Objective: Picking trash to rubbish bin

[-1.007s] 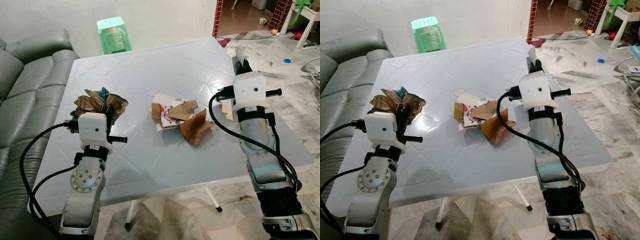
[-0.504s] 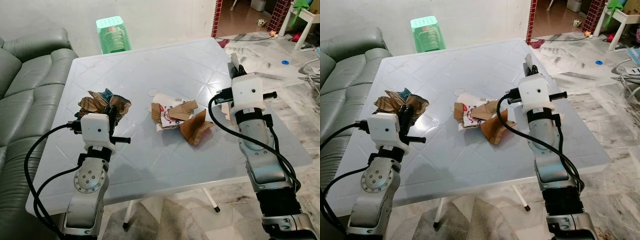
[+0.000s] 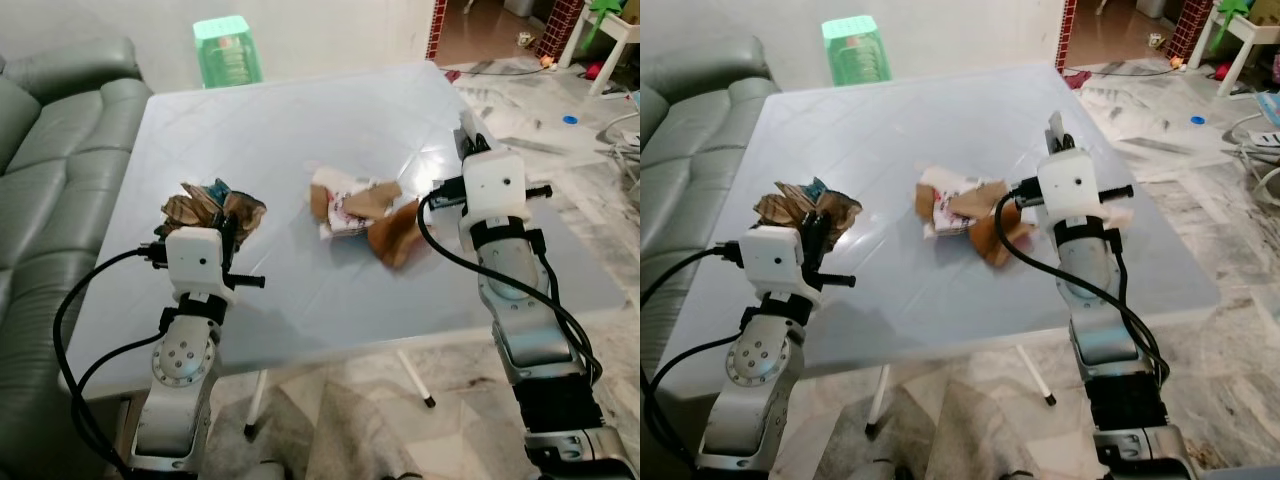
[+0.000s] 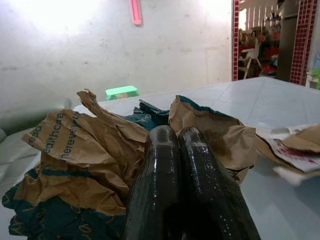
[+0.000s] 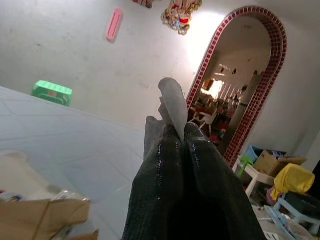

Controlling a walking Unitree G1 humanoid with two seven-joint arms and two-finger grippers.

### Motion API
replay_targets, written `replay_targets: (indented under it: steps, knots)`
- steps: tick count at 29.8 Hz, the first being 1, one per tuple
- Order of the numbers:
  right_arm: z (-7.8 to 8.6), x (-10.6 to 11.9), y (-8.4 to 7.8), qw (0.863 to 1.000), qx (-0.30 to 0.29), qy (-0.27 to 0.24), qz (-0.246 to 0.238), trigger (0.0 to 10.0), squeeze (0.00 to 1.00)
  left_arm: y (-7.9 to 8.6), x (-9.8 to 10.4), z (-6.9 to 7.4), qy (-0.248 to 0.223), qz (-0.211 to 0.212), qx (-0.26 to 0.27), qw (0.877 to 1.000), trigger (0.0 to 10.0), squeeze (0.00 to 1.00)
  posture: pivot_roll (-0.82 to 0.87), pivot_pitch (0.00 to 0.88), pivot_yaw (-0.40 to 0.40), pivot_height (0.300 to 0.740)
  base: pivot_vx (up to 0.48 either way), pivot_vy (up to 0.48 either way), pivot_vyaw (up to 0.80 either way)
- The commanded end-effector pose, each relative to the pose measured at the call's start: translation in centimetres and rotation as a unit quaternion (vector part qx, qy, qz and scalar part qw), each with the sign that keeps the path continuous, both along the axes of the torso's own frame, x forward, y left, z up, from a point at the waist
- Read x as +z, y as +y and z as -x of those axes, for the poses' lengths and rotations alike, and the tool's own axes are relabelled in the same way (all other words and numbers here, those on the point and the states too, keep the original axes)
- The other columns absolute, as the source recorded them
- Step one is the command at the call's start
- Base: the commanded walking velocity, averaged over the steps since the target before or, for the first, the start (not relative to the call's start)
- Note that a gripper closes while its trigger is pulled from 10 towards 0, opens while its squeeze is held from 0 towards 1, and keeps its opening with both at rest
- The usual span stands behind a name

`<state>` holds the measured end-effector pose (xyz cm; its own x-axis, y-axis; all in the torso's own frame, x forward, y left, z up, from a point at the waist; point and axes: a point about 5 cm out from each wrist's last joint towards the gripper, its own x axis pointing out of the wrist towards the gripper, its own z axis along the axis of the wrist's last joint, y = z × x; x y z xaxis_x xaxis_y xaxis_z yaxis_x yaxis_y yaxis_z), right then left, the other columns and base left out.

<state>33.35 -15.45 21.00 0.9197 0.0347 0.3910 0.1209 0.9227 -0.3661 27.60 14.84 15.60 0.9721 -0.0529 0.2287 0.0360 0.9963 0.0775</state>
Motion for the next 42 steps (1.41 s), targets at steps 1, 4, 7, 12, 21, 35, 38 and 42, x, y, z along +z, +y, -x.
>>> replay_targets:
  steps: [1,4,7,12,21,35,38,42]
  knots:
    - [-0.1,0.1,-0.3,1.0,-0.002,0.001,-0.002,10.0,0.0,0.1,-0.3,0.1,0.007,-0.004,-0.001,1.0,0.0,0.0,0.01,0.045,0.028,0.74,-0.33,0.0,0.0]
    - [-0.1,0.1,-0.3,1.0,-0.004,0.001,-0.002,10.0,0.0,0.0,-0.3,0.1,0.008,-0.004,-0.001,1.0,0.0,0.0,0.01,0.045,0.028,0.74,-0.328,0.0,0.0]
    - [0.0,0.2,-0.3,1.0,-0.005,0.001,-0.001,10.0,0.0,0.0,-0.3,0.1,0.008,-0.003,-0.001,1.0,0.0,0.0,0.01,0.045,0.029,0.74,-0.326,0.0,0.0]
    - [0.0,0.2,-0.3,1.0,-0.006,0.001,-0.001,10.0,0.0,0.0,-0.3,0.1,0.008,-0.003,-0.002,1.0,0.0,0.0,0.01,0.045,0.029,0.74,-0.3,0.0,0.0]
    - [0.0,0.2,-0.5,1.0,-0.009,0.001,0.0,10.0,0.0,0.0,-0.4,0.1,0.012,0.001,-0.004,1.0,0.0,0.0,0.01,0.048,0.03,0.74,0.0,0.0,0.0]
    - [0.1,0.0,-1.1,1.0,-0.028,0.002,-0.007,10.0,0.0,0.4,-0.3,-0.6,0.012,0.008,-0.014,1.0,0.0,0.0,-0.01,0.057,0.04,0.74,0.0,0.0,0.0]
    - [0.3,-0.2,-1.6,0.999,-0.04,0.006,-0.019,10.0,0.0,0.1,0.3,-1.2,0.003,0.013,-0.025,1.0,0.0,0.0,-0.01,0.057,0.04,0.74,0.0,0.0,0.0]
    - [0.6,-0.9,-1.9,0.998,-0.046,0.015,-0.028,10.0,0.0,-0.1,1.0,-2.0,-0.008,0.017,-0.029,0.999,0.0,0.0,-0.02,0.048,0.058,0.74,0.0,0.0,0.0]
